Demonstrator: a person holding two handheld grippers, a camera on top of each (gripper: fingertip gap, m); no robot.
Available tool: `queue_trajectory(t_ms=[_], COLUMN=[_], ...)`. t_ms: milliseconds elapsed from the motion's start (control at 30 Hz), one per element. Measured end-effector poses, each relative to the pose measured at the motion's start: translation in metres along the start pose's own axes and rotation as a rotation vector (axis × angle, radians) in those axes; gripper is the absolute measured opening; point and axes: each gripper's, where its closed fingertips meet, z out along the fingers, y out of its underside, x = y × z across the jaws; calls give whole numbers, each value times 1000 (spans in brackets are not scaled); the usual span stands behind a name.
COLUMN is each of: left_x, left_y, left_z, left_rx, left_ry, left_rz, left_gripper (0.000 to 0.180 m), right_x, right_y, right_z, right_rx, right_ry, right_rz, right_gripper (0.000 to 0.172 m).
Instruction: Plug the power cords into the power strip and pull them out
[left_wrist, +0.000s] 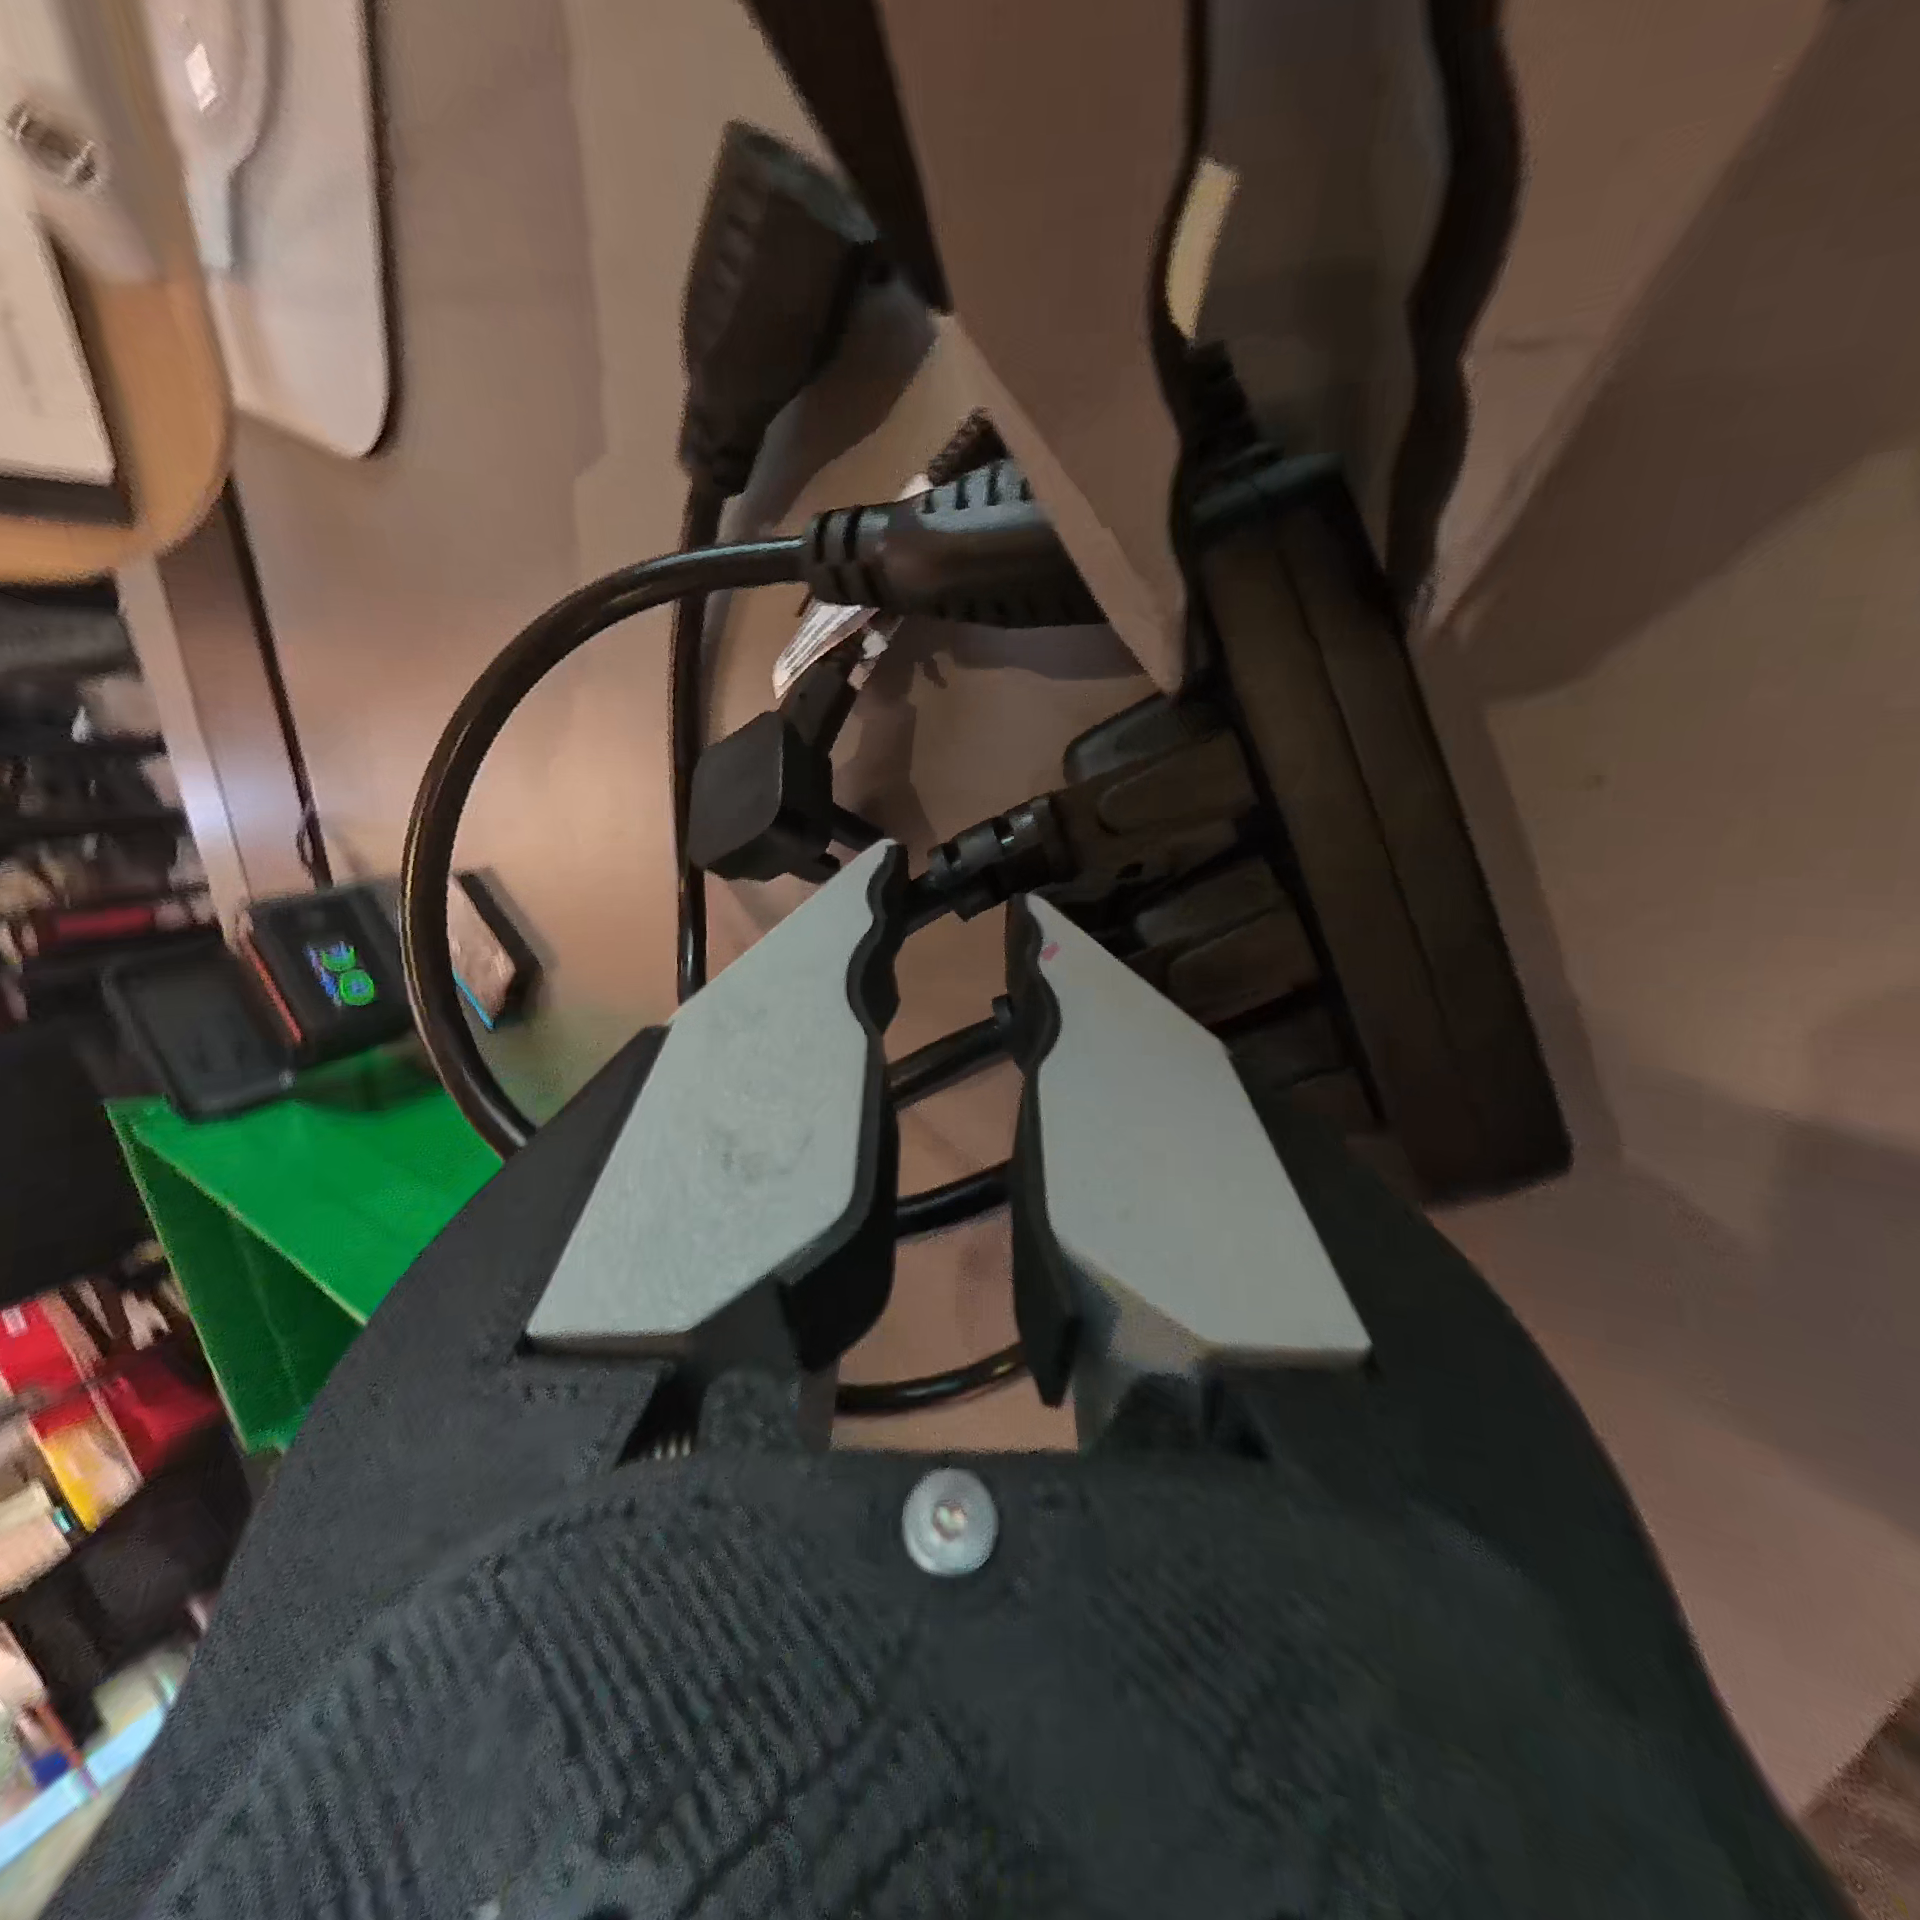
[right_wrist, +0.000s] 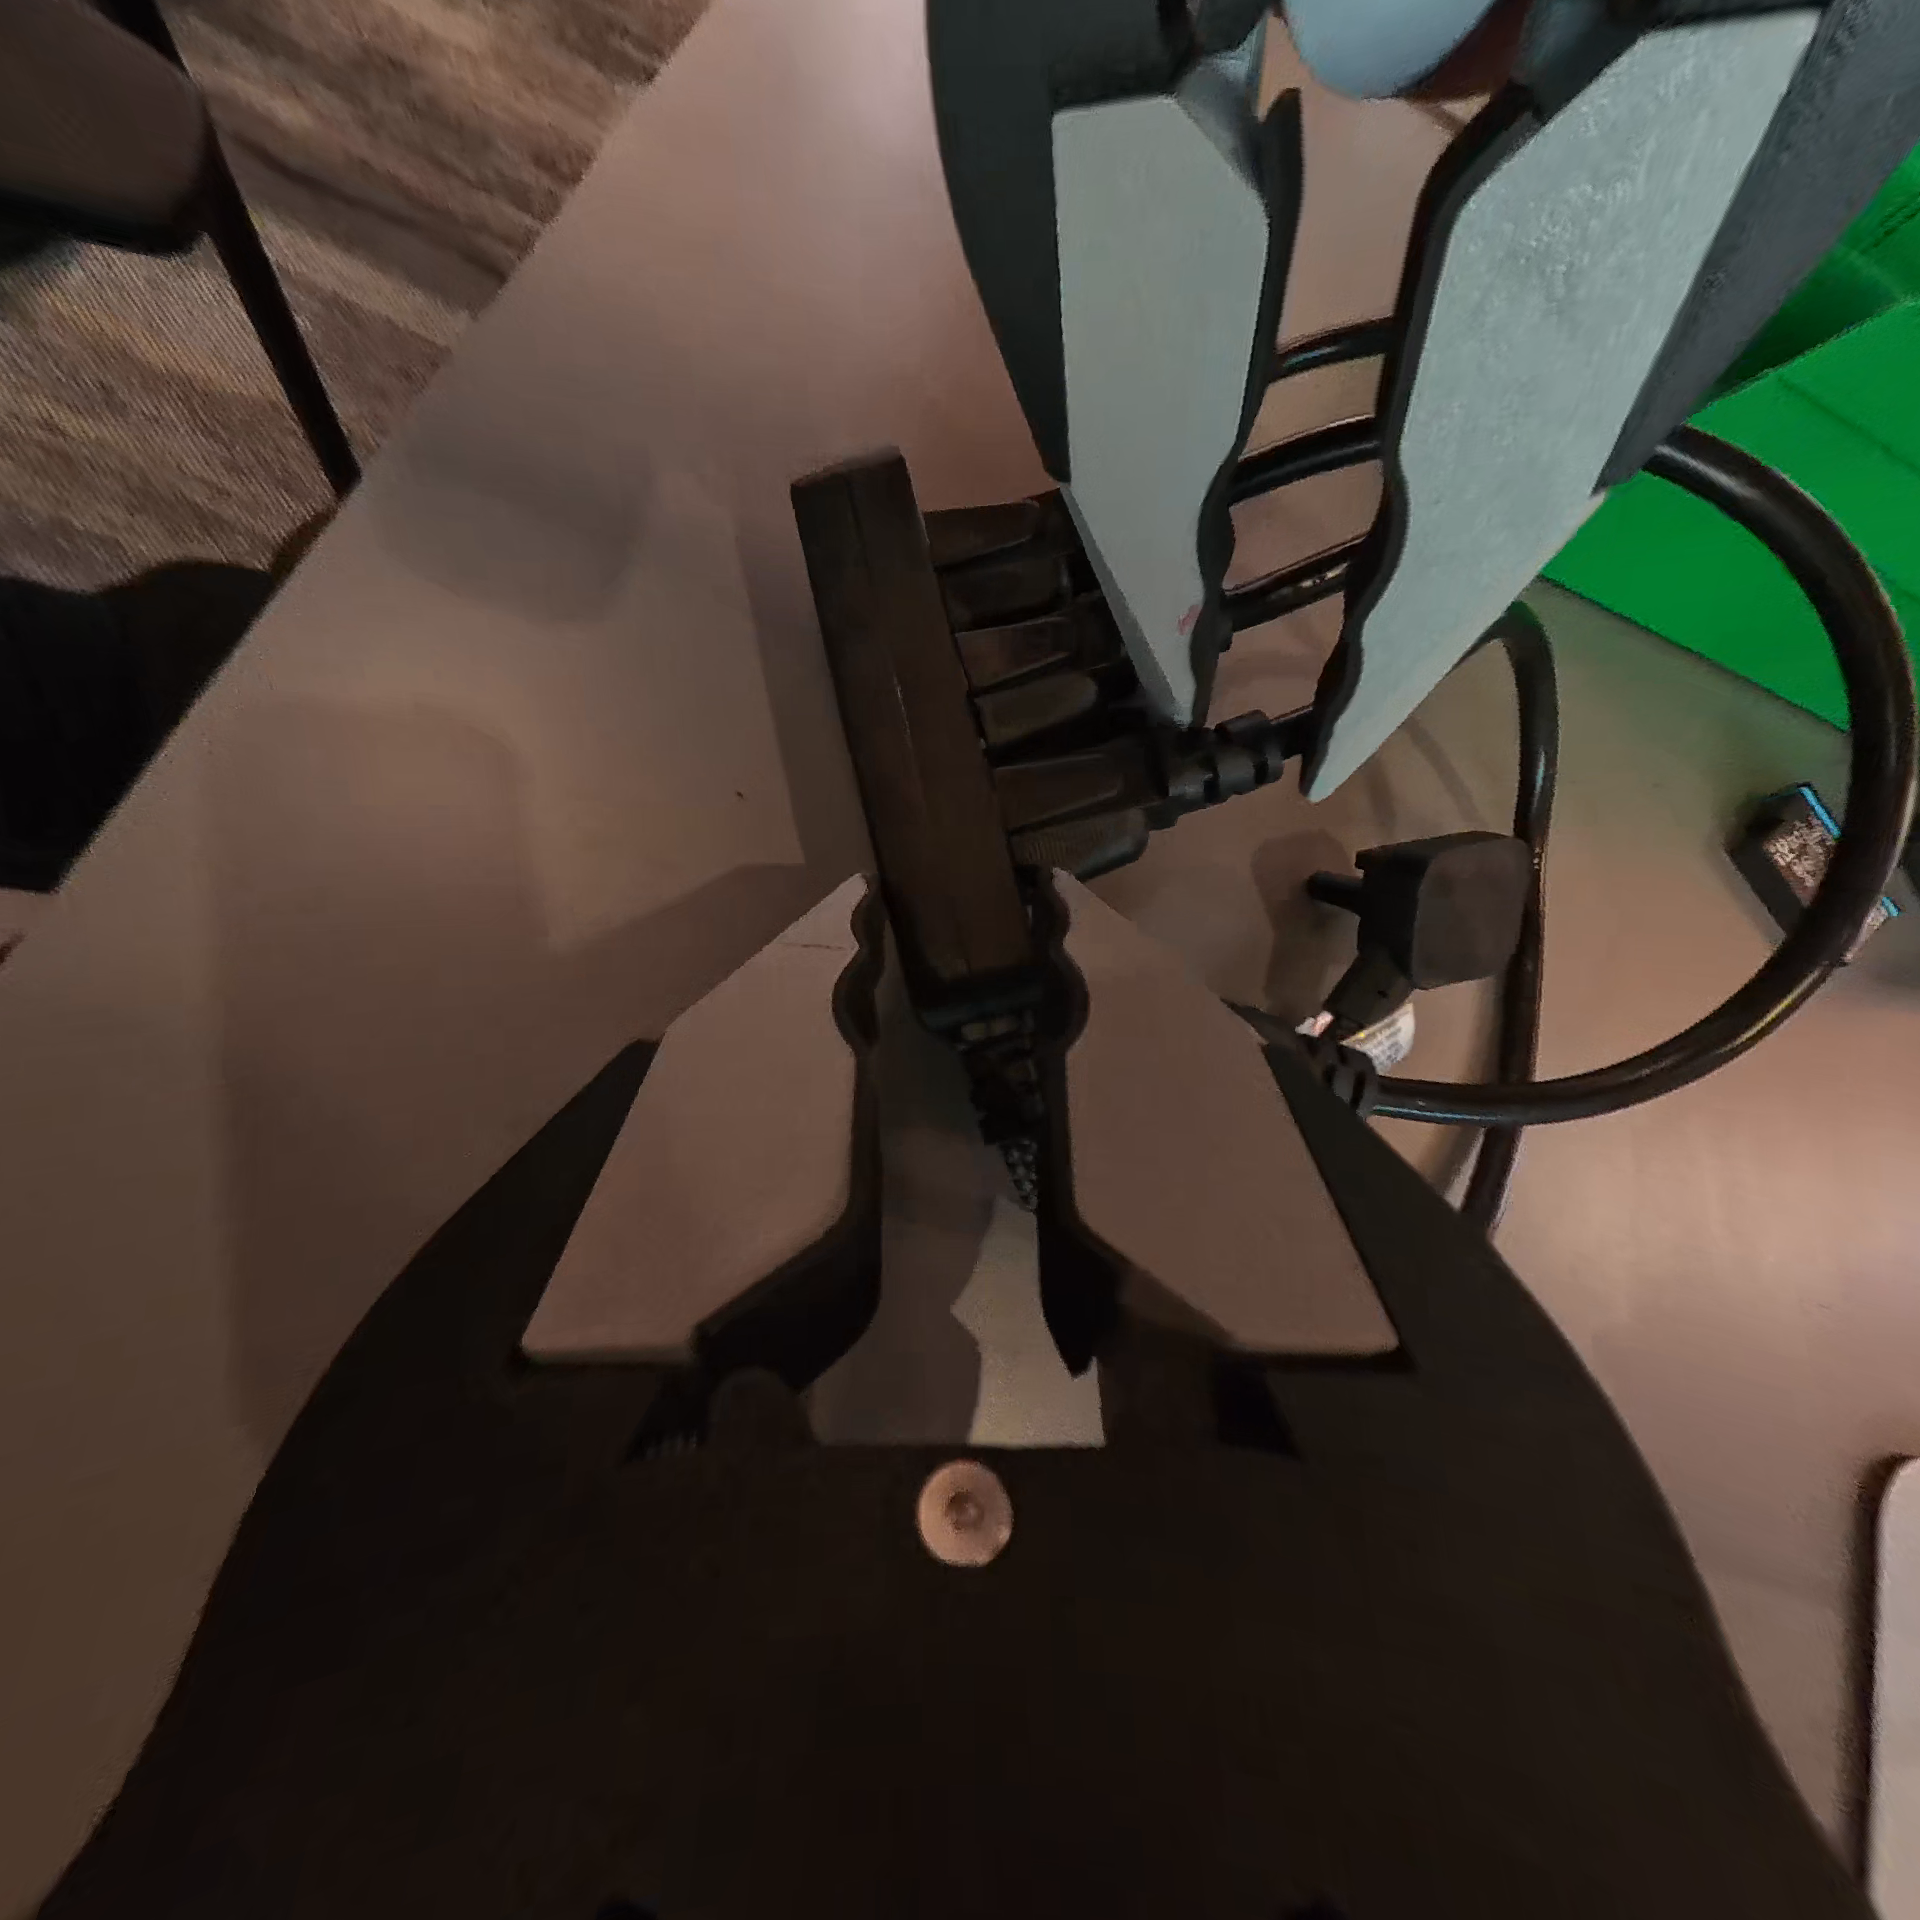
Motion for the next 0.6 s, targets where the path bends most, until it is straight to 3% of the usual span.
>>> queue_trajectory(t_ms=[67,267,433,600], left_x=[-3,-11,-13,-12], left_y=[1,6,6,5], left_z=[1,7,11,7], left_rx=[-7,63,49,35], left_ry=[-84,-149,-192,-137], left_rz=[-71,-327,-270,-142], left_gripper=[14,0,0,0], right_x=[0,-1,-2,-2], right_y=[1,-1,-5,-7], right_z=[0,2,6,5], right_rx=[-8,-24,-17,61], right_ry=[-22,-55,-42,-63], right_rz=[-1,-7,-36,11], right_gripper=[26,25,24,23])
